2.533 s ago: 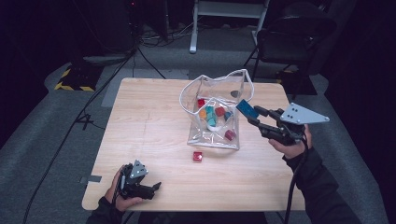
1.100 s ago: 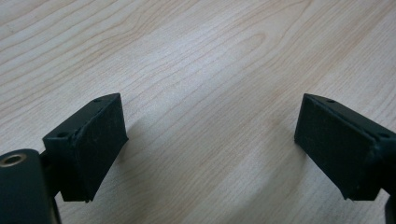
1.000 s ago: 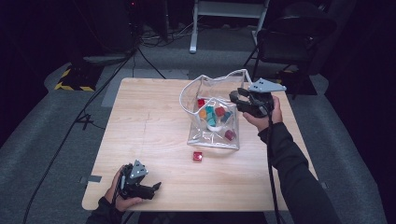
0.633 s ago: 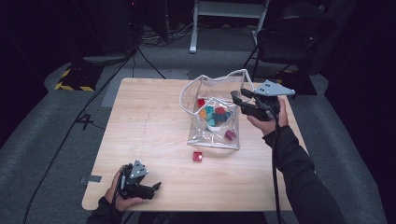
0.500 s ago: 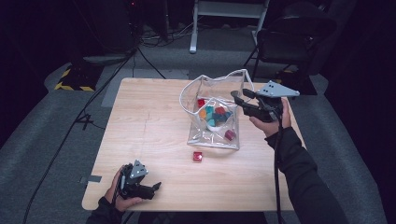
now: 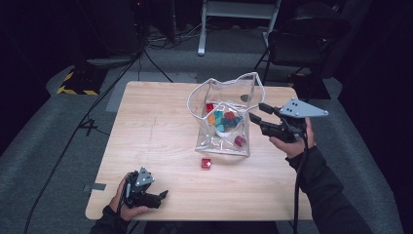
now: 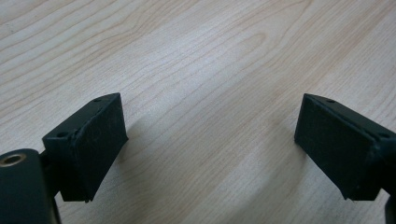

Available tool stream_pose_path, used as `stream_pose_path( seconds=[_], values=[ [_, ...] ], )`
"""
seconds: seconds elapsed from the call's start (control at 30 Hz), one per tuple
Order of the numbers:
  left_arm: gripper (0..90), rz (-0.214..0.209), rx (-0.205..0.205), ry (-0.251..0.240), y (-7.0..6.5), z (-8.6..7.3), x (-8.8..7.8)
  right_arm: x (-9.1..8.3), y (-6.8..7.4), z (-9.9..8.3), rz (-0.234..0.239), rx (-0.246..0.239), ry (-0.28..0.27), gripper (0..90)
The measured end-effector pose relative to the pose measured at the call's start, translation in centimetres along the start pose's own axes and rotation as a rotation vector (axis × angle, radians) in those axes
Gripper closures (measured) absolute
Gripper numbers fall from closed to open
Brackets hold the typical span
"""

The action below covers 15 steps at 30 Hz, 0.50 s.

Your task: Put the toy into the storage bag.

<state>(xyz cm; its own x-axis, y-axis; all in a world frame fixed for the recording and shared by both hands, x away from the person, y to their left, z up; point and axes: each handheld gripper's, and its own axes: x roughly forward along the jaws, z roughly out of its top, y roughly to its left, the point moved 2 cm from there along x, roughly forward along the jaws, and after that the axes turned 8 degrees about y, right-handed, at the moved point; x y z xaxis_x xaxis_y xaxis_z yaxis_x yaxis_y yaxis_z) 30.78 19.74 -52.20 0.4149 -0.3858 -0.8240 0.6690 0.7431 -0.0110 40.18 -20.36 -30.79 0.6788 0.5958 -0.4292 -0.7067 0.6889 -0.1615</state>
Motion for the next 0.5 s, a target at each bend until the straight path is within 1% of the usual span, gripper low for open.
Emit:
stream_pose_path(
  seconds=[0.17,0.27,0.3,0.37,0.43,0.47,0.5],
  values=[
    [9.3,0.0,0.0,0.0,0.0,0.0,0.0,-0.8,1.0,-0.9,0.026,-0.026,-0.002,50.9],
    [9.3,0.0,0.0,0.0,0.0,0.0,0.0,-1.2,1.6,-1.4,0.044,-0.033,-0.006,51.0],
    [9.3,0.0,0.0,0.0,0.0,0.0,0.0,-1.3,1.9,-1.8,0.055,-0.041,-0.003,51.0],
    [9.3,0.0,0.0,0.0,0.0,0.0,0.0,-1.3,2.1,-1.9,0.059,-0.045,-0.001,50.9],
    [9.3,0.0,-0.001,0.0,0.0,0.0,0.0,-1.2,2.7,-2.5,0.079,-0.051,0.006,50.8],
    [9.3,0.0,-0.001,0.0,0.0,0.0,0.0,-1.2,2.7,-2.5,0.079,-0.051,0.006,50.8],
    [9.3,0.0,0.0,0.0,0.0,0.0,0.0,-1.1,3.2,-3.0,0.093,-0.056,0.013,50.6]
  ],
)
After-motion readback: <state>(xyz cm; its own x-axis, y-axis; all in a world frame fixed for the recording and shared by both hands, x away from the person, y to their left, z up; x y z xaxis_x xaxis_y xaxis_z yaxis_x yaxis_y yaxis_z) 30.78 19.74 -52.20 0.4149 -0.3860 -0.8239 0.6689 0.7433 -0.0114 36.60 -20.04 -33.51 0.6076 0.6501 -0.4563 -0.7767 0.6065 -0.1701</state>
